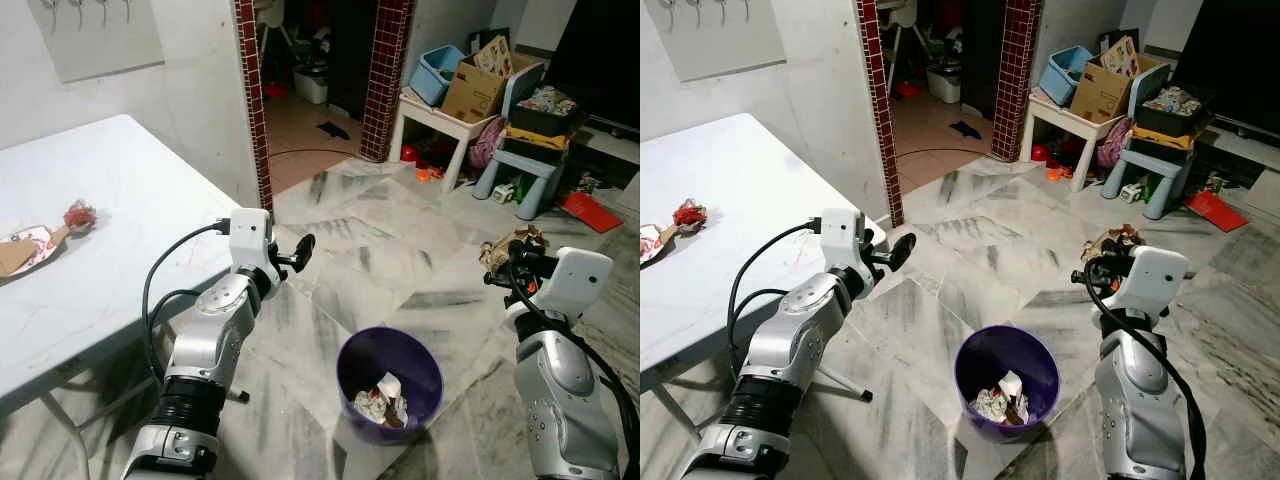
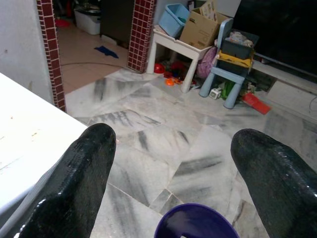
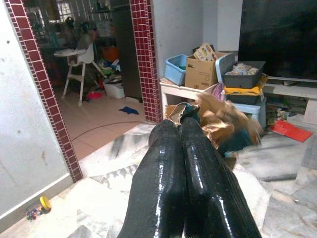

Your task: Picking trash to rubbish bin

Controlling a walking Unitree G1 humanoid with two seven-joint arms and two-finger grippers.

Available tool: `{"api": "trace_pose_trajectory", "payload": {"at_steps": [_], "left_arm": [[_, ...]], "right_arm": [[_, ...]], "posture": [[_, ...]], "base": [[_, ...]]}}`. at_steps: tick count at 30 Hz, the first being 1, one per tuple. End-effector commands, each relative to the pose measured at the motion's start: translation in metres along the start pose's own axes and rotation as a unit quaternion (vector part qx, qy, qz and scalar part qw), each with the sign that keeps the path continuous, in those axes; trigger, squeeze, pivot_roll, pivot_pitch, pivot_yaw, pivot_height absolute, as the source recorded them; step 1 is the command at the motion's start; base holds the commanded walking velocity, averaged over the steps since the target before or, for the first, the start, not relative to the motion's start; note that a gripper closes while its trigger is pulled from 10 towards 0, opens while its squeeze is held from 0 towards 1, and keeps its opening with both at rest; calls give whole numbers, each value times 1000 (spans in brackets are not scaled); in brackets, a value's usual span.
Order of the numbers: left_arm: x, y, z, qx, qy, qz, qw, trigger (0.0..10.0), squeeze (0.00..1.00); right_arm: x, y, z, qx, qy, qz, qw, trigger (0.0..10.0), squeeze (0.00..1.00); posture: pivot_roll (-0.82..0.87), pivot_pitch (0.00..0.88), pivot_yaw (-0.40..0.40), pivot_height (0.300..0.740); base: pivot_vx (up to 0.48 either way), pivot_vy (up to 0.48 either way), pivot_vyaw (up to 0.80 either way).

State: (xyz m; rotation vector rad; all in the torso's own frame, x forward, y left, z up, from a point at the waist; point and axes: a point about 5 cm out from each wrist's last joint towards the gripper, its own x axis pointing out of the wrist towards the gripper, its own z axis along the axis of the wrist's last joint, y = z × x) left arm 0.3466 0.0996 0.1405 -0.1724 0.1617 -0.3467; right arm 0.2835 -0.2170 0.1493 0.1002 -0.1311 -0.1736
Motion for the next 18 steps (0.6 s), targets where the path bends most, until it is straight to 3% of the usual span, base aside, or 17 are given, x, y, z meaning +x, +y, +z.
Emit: {"api": "trace_pose_trajectory", "payload": {"at_steps": [1, 18], "left_arm": [[-1, -1, 4, 5, -7, -3, 1000, 10000, 0], [-2, 0, 4, 10, -9, -2, 1000, 10000, 0]], "right_arm": [[0, 3, 4, -3, -8, 6, 1000, 10000, 0], [-2, 4, 3, -1, -6, 6, 1000, 10000, 0]], "posture": [[-109, 0, -5, 740], [-110, 0, -2, 740]], "base": [[480, 0, 0], [480, 0, 0]]}}
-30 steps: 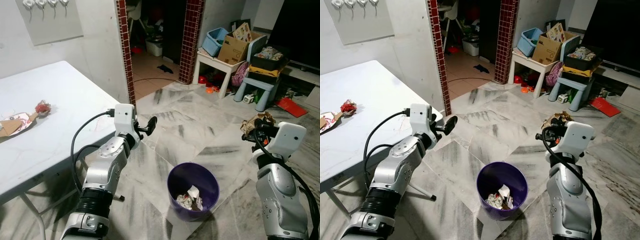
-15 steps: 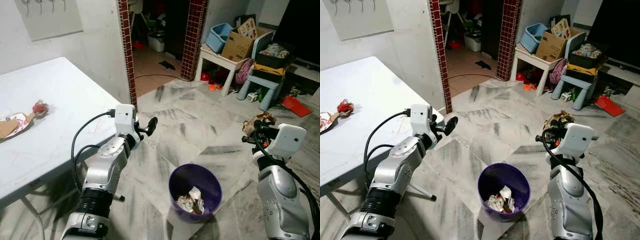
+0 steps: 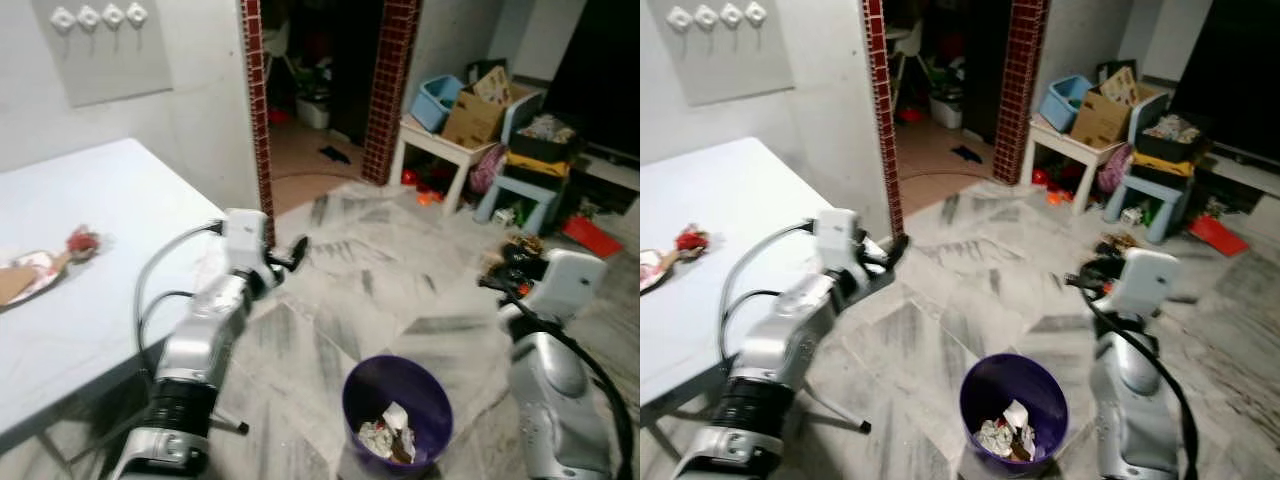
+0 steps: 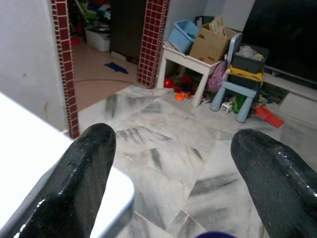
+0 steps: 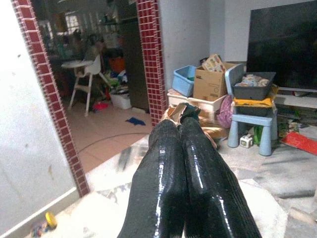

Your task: Picking trash to rubbish bin

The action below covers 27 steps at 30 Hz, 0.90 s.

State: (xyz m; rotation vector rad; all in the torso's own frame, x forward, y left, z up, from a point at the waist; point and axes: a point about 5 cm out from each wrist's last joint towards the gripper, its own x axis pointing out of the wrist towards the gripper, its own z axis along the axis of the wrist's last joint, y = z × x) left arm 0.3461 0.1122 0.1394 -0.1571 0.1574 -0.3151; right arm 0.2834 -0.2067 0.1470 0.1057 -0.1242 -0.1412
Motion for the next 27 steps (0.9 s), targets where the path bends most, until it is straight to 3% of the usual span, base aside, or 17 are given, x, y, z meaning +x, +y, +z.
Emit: {"api": "trace_pose_trajectory", "payload": {"at_steps": [1, 5, 9, 15, 17, 18, 22, 24, 27], "left_arm": [[3, -13, 4, 5, -6, -21, 1000, 10000, 0], [3, -14, 4, 7, -5, -23, 1000, 10000, 0], [2, -23, 3, 51, -12, -44, 998, 10000, 0], [-1, -30, -3, 79, 3, -85, 993, 10000, 0], [-2, -33, -4, 100, 5, -101, 990, 10000, 0], [-4, -37, -6, 131, 0, -129, 983, 10000, 0], [-5, -41, -9, 150, 5, -152, 977, 10000, 0], [-7, -46, -12, 198, -3, -170, 965, 10000, 0], [-10, -52, -21, 204, 17, -196, 959, 10000, 0]], "right_arm": [[0, -6, 6, -5, -10, -10, 1000, 10000, 0], [0, -6, 6, -5, -10, -10, 1000, 10000, 0], [0, -8, 1, -10, 4, 0, 1000, 10000, 0], [4, -13, -1, -18, 13, 11, 1000, 10000, 0], [6, -15, -2, -23, 16, 17, 999, 10000, 0], [8, -18, -3, -28, 23, 33, 999, 10000, 0], [11, -25, -6, -33, 29, 53, 998, 10000, 0], [15, -32, -8, -58, 33, 57, 996, 10000, 0], [19, -42, -12, -79, 40, 56, 994, 10000, 0]], "posture": [[-110, 0, -2, 740], [-110, 0, -2, 740], [-106, 0, 0, 740], [-103, 0, 2, 740], [-103, 5, 4, 740], [-102, 15, 5, 740], [-98, 32, 6, 740], [-96, 51, 10, 740], [-97, 73, 17, 740]], "base": [[281, 0, 0], [281, 0, 0], [0, 0, 0], [0, 0, 0], [0, 0, 0], [0, 0, 0], [0, 0, 0], [0, 0, 0], [0, 0, 0]]}}
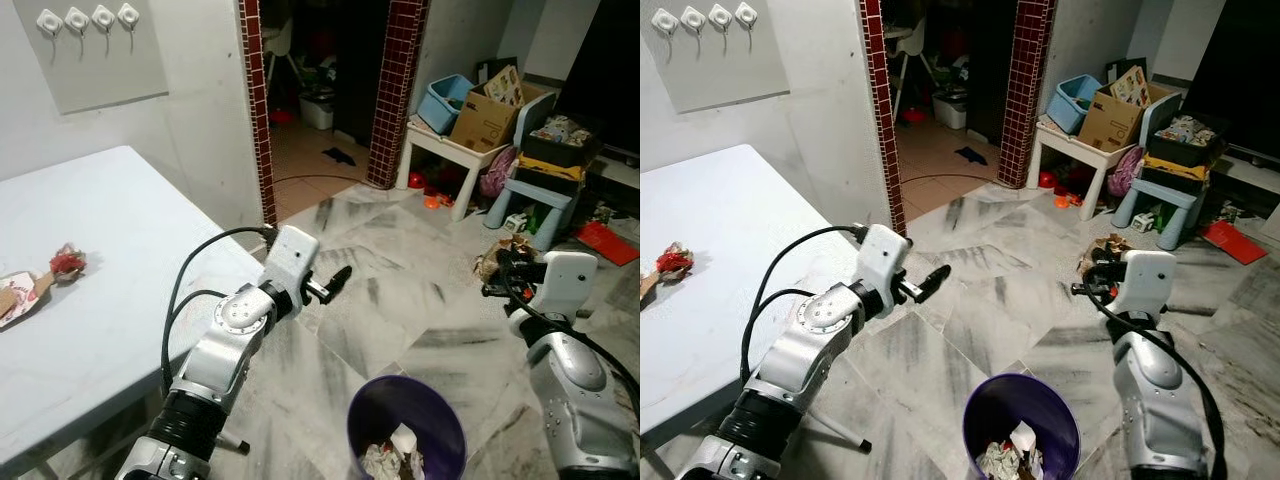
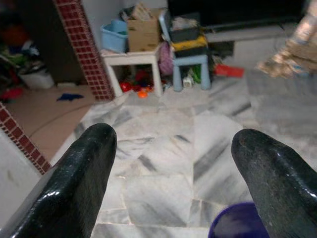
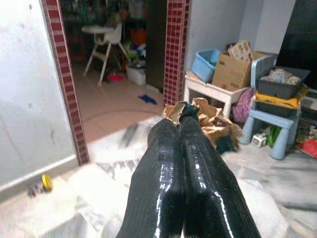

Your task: Picking trash to rubbish bin

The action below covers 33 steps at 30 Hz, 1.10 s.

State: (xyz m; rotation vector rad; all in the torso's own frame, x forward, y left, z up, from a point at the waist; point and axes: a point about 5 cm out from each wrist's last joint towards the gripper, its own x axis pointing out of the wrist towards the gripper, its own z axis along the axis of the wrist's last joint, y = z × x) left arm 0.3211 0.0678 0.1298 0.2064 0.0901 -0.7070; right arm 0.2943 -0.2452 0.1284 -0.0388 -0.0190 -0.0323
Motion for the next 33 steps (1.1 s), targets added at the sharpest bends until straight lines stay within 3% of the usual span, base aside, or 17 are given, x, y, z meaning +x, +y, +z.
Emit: {"api": "trace_pose_trajectory", "payload": {"at_steps": [1, 8, 23, 29, 33], "left_arm": [[0, -7, 0, 18, 7, -20, 1000, 10000, 0], [-2, -32, -2, 34, 3, -104, 994, 10000, 0], [4, -61, 3, 29, 10, -163, 986, 10000, 0], [7, -70, 7, 14, 11, -172, 985, 10000, 0], [7, -80, 10, 4, 11, -183, 983, 10000, 0]], "right_arm": [[5, -7, 3, -12, -9, -3, 1000, 10000, 0], [12, -31, -5, -27, 10, -16, 999, 10000, 0], [16, -59, -25, -30, 69, 1, 997, 10000, 0], [22, -60, -26, -27, 85, 27, 996, 10000, 0], [29, -51, -28, -7, 94, 61, 994, 10000, 0]], "posture": [[-99, 87, 24, 740], [-106, 157, 57, 740], [-102, 299, 107, 740], [-110, 336, 118, 740], [-103, 372, 126, 740]], "base": [[0, 0, 0], [0, 0, 0], [0, 0, 0], [0, 0, 0], [0, 0, 0]]}}
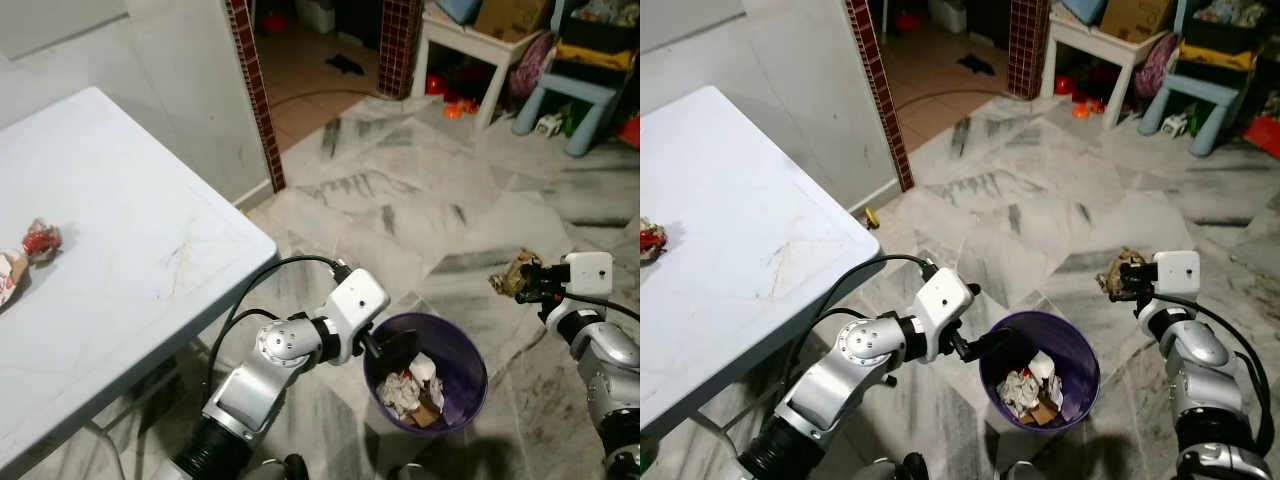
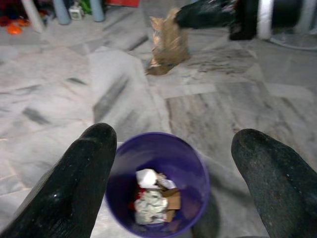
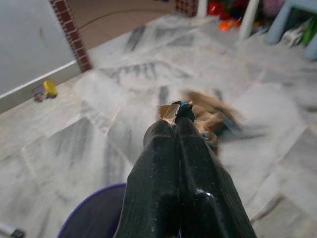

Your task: Picking trash to rubbish bin

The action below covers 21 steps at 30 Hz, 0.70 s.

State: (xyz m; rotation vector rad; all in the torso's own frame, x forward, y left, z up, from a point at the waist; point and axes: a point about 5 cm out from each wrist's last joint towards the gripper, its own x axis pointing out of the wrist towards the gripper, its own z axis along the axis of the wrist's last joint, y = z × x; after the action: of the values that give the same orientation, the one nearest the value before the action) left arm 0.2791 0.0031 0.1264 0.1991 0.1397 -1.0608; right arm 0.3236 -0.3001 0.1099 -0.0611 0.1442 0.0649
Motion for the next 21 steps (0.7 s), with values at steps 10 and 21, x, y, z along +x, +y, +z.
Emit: {"api": "trace_pose_trajectory", "payload": {"at_steps": [10, 21], "left_arm": [[-1, -14, 6, -9, 1, -16, 1000, 10000, 0], [-1, -16, 11, -16, 3, -17, 1000, 10000, 0]], "right_arm": [[16, 32, -9, 47, 31, 75, 996, 10000, 0], [27, 72, -24, 65, 67, 127, 988, 10000, 0]], "posture": [[-74, 434, 136, 740], [-65, 472, 150, 740]], "base": [[0, 0, 0], [0, 0, 0]]}}
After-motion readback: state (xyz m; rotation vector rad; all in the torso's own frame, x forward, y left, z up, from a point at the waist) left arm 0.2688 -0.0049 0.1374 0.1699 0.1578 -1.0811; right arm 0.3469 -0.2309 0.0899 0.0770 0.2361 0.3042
